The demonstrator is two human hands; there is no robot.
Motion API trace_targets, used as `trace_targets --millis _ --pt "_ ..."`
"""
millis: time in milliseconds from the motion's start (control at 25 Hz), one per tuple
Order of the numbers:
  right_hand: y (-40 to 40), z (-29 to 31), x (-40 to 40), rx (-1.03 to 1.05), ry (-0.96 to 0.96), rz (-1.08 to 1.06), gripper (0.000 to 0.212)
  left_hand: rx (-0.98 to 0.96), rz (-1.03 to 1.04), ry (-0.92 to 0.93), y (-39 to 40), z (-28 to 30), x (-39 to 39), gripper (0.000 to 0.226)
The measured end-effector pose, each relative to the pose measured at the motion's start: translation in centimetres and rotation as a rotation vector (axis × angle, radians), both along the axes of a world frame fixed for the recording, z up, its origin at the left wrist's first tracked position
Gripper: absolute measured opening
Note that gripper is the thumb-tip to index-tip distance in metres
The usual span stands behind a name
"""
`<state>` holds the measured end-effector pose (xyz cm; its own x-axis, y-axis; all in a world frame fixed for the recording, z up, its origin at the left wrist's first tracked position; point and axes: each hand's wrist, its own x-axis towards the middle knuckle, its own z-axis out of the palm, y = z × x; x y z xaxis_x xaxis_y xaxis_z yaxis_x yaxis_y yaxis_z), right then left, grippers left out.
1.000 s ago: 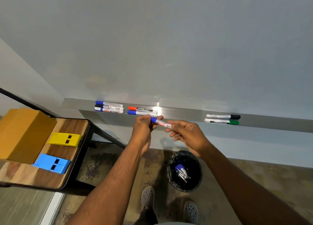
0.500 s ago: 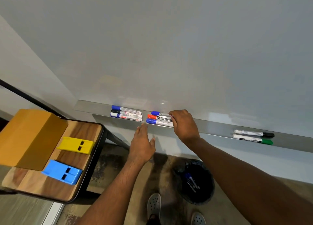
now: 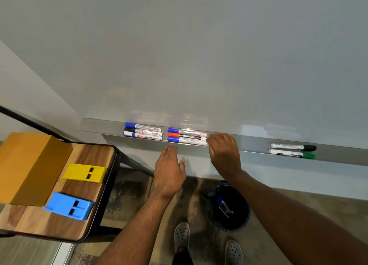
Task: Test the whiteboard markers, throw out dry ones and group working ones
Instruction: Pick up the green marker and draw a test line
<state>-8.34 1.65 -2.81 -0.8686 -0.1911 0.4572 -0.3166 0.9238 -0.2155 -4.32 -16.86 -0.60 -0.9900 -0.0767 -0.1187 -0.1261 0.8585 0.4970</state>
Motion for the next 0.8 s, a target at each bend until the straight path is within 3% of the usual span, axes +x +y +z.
trace_targets --millis 200,400,560,720,800 --pt "5.9 0.4 3.4 0.020 -0.099 -0.139 0.024 -0.052 -0.301 0.044 6.1 0.9 0.3 0.064" --pt "14.1 0.1 5.8 0.102 -0.104 -0.276 0.023 -0.235 -0.578 0.008 12.4 1.2 0.3 0.066" --pt "19.6 0.0 6.2 0.184 -0.122 -0.310 0.016 -0.337 -0.661 -0.082 15.7 0.8 0.0 0.070" --pt "22.0 2.2 4.9 0.289 -0.418 -0.245 0.026 -0.355 -0.646 -0.113 17.0 0.6 0.1 0.071" --pt "22.9 3.3 4.3 0.319 -0.454 -0.219 0.032 -0.357 -0.628 -0.111 17.5 0.7 0.3 0.072"
